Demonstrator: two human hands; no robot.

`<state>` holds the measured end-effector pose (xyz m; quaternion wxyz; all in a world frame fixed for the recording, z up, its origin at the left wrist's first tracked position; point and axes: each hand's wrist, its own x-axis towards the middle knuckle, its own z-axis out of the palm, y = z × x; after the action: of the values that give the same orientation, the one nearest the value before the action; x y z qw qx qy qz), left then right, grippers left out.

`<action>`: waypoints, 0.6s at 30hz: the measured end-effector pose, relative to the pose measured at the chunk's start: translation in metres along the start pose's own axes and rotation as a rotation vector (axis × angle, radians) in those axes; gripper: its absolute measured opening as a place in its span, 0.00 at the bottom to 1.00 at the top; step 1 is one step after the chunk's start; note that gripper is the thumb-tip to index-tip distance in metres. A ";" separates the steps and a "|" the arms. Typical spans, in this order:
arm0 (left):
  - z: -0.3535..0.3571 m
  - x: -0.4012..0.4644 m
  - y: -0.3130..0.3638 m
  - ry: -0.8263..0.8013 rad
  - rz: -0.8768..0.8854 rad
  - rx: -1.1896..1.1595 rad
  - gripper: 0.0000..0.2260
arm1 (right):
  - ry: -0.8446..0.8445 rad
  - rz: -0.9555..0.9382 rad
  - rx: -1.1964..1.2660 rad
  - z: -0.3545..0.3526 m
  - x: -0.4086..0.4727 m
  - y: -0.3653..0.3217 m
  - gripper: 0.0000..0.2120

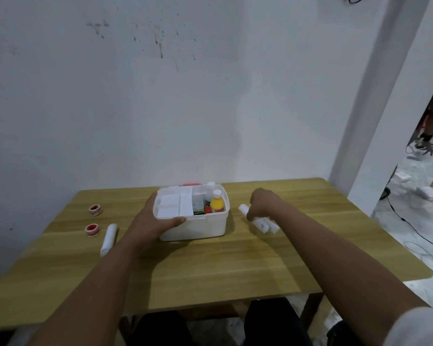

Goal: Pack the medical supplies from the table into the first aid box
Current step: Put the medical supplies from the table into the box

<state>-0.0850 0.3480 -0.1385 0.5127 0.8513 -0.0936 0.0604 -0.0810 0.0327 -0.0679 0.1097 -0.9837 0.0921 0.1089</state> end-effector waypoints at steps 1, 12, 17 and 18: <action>0.000 0.000 0.000 -0.003 -0.003 0.007 0.47 | 0.005 -0.019 0.036 -0.004 0.001 -0.001 0.19; 0.001 0.002 -0.003 -0.011 -0.002 0.033 0.49 | 0.110 -0.256 0.629 -0.046 -0.011 -0.028 0.35; 0.001 0.004 -0.005 -0.007 -0.013 0.046 0.47 | 0.092 -0.399 0.761 -0.040 -0.019 -0.047 0.31; 0.001 0.004 -0.005 -0.005 -0.014 0.048 0.46 | 0.112 -0.409 0.731 -0.035 -0.018 -0.049 0.27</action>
<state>-0.0796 0.3489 -0.1423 0.4925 0.8641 -0.0874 0.0566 -0.0815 0.0745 -0.0207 0.4655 -0.8825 -0.0665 -0.0085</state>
